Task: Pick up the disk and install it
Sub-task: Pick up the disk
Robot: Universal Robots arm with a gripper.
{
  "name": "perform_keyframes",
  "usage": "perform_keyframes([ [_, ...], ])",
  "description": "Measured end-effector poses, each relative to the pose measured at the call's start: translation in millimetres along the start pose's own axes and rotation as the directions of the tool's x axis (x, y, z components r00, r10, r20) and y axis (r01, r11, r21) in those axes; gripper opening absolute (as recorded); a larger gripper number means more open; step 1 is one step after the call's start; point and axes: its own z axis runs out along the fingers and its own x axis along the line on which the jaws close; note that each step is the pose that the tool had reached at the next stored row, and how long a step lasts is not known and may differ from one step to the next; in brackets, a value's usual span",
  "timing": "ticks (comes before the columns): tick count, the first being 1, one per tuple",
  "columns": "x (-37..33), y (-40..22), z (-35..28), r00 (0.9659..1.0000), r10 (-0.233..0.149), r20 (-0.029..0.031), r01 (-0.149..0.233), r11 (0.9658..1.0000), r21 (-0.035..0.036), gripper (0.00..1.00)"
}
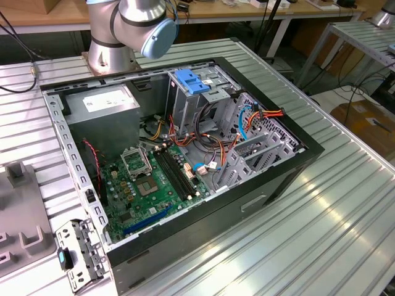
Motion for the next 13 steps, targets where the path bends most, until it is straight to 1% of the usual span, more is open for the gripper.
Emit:
perform_keyframes([
  [9,0.0,0.0,-7.1,1.0,0.0,0.0001,0.0,1.0,0.0003,0.37],
  [10,0.1,0.0,-10.0,1.0,0.0,0.0001,0.0,1.0,0.0004,0.37],
  [13,0.1,0.1,-14.3,1.0,0.0,0.0001,0.0,1.0,0.0003,0.37],
])
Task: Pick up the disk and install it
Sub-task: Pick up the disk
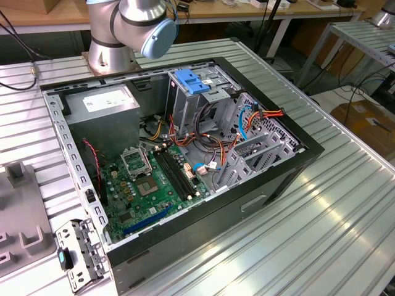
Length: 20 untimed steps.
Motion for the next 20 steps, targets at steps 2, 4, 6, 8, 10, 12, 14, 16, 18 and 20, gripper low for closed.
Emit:
perform_keyframes([
  [2,0.0,0.0,-2.5,1.0,0.0,0.0,0.0,1.0,0.0,0.37],
  [4,0.0,0.0,-5.0,1.0,0.0,0.0,0.0,1.0,0.0,0.37],
  [6,0.1,0.0,-9.3,1.0,0.0,0.0,0.0,1.0,0.0001,0.37],
  [8,0.1,0.1,-13.5,1.0,0.0,0.0,0.0,1.0,-0.0001,0.37],
  [10,0.1,0.1,-15.7,1.0,0.0,0.0,0.0,1.0,0.0,0.37],
  [12,0.1,0.1,-18.3,1.0,0.0,0.0,0.0,1.0,0.0,0.37],
  [14,0.1,0.1,-21.5,1.0,0.0,0.0001,0.0,1.0,0.0,0.37],
  [16,0.1,0.1,-24.6,1.0,0.0,0.0001,0.0,1.0,0.0,0.37],
  [18,0.1,0.1,-26.7,1.0,0.0,0.0,0.0,1.0,0.0,0.37],
  [20,0.2,0.1,-29.3,1.0,0.0,0.0,0.0,1.0,0.0,0.37],
])
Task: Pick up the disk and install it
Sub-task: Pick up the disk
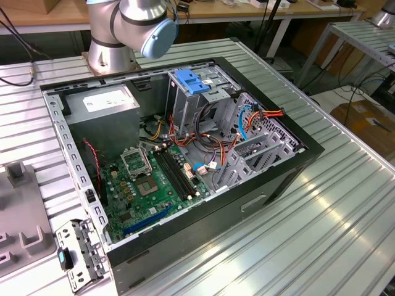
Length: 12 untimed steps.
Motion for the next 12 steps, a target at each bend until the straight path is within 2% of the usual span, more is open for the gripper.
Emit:
perform_keyframes([
  [8,0.1,0.1,-12.4,1.0,0.0,0.0,0.0,1.0,0.0001,0.37],
  [12,0.1,0.1,-23.3,1.0,0.0,0.0,0.0,1.0,0.0001,0.37],
])
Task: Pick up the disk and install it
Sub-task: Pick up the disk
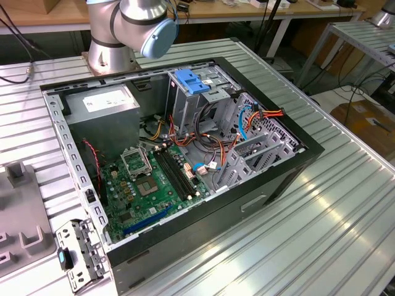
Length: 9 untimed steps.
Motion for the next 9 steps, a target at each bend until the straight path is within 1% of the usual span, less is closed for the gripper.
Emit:
perform_keyframes([
  [8,0.1,0.1,-12.0,1.0,0.0,0.0,0.0,1.0,0.0,0.37],
  [9,0.1,0.1,-14.9,1.0,0.0,-0.0001,0.0,1.0,-0.0001,0.37],
])
